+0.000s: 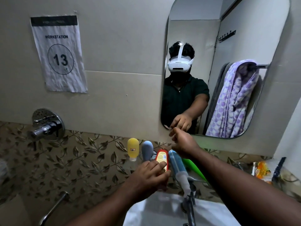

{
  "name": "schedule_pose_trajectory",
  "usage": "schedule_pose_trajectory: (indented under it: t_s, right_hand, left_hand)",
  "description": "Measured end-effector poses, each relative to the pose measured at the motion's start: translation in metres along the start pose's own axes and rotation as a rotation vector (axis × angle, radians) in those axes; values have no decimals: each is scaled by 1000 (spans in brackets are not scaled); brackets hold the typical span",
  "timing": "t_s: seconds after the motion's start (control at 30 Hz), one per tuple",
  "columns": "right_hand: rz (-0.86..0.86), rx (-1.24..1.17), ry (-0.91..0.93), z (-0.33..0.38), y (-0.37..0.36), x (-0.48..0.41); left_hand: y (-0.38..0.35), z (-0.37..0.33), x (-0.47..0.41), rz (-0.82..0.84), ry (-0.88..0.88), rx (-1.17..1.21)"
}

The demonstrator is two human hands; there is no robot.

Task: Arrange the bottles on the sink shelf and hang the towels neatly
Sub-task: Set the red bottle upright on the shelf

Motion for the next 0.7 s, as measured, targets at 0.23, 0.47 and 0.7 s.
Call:
schedule_pose_trajectory:
  t_s: [0.23, 0.47, 0.7]
  right_hand:
    - [86, -24, 36, 1, 6, 10]
    - [326, -87, 62, -5, -3, 8]
    - [219, -318, 47, -15, -19, 2]
  left_hand:
    - [21, 3, -15, -93, 15, 3]
    - [56, 46, -54, -172, 164, 102]
    - [63, 94, -96, 133, 399, 389]
Point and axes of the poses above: each hand's wrist, its own x-axis away from the middle knuckle, its own y-axis out of the back of the hand, z = x × y, the point moved 6 cm from there along -x, towards the middle knuckle, and after that the axes turned 11 degrees about -x, right-handed, at the moved point
